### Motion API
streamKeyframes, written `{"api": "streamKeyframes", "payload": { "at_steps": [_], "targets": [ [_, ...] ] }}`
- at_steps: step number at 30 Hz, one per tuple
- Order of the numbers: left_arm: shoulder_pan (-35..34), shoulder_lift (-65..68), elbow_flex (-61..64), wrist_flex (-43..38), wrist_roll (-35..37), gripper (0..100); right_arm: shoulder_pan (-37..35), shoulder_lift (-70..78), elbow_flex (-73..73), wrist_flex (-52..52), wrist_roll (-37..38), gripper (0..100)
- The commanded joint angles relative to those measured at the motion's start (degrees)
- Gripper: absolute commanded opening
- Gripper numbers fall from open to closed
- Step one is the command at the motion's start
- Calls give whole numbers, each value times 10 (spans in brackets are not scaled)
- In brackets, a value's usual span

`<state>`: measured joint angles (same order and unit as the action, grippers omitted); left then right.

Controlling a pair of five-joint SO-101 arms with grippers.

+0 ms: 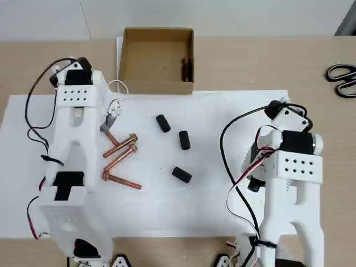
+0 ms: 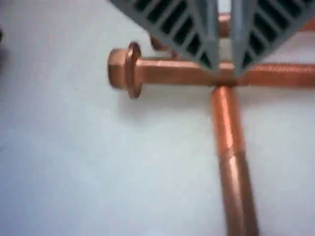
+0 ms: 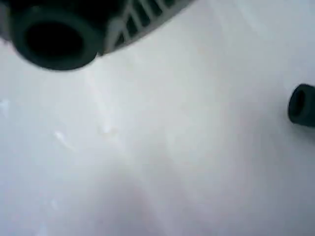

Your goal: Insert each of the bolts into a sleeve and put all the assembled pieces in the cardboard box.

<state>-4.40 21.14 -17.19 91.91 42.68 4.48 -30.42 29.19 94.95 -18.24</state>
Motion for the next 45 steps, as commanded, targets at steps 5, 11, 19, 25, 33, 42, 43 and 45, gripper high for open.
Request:
{"api": "streamKeyframes", "payload": {
  "at_steps": [5,11,19,25,33,42,43,45],
  "targets": [
    [-19,0,-23,-83,4,8,37,-37,3,-1,-2,3],
    [-31,1,-21,-102,3,45,60,-49,3,4,20,3],
    [-32,14,-21,-101,3,145,57,-44,3,0,18,3],
    [-40,62,-23,-98,3,145,59,-44,3,0,18,3],
    [-55,75,-22,-98,3,145,59,-44,3,0,18,3],
    [-59,131,-24,-102,3,145,59,-44,3,1,18,3],
    [-59,136,-25,-104,3,145,59,-44,3,1,18,3],
    [-59,148,-30,-107,3,145,59,-44,3,1,18,3]
  ]
}}
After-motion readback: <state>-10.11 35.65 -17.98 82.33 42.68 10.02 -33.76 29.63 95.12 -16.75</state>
